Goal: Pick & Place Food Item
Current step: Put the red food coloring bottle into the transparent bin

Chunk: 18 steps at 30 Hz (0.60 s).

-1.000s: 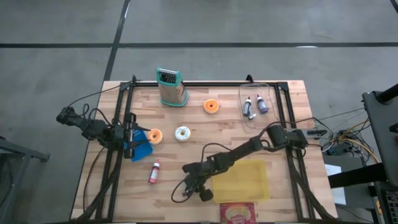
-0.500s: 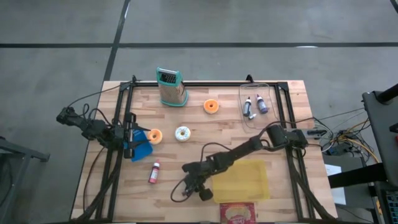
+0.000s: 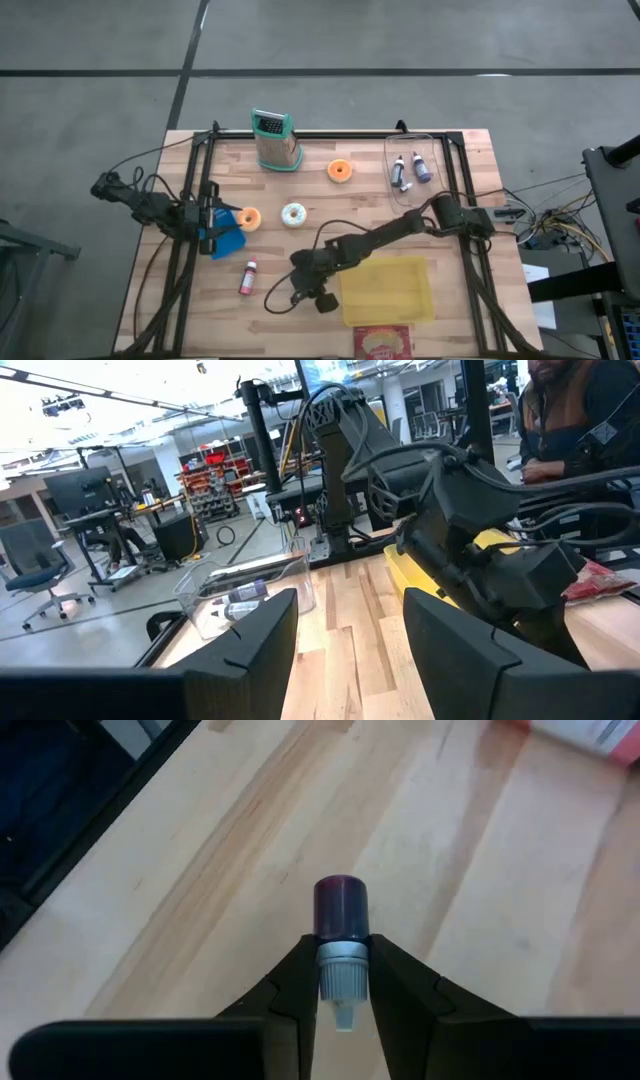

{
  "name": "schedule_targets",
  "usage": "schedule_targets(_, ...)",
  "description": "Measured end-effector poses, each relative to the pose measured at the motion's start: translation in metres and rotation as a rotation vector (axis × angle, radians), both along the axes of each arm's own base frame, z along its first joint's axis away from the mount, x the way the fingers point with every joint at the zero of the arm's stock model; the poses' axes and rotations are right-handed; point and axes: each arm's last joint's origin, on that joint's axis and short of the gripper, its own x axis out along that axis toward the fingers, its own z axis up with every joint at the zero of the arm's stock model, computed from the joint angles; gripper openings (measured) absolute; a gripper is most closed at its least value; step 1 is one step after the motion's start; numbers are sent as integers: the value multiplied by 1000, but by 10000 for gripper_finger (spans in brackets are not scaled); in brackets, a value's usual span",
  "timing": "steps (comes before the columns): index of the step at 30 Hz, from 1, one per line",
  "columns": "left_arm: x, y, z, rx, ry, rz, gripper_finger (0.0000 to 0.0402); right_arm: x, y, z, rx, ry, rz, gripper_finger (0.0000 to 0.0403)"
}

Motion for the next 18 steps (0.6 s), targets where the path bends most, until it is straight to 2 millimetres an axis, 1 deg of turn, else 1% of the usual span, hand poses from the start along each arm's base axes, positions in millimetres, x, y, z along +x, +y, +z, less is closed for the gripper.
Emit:
schedule_targets(3, 0, 0, 0, 0, 0, 0, 188, 4, -3, 10, -21, 8, -18, 73)
schedule_targets(5, 0, 0, 0, 0, 0, -1, 188, 5, -6, 16, -47, 50, -35, 73)
schedule_targets(9, 0, 0, 0, 0, 0, 0, 188, 3, -9, 29, -97, 161, -63, 72)
schedule_targets(18, 0, 0, 0, 0, 0, 0, 188, 0, -10, 65, -142, 277, -46, 72)
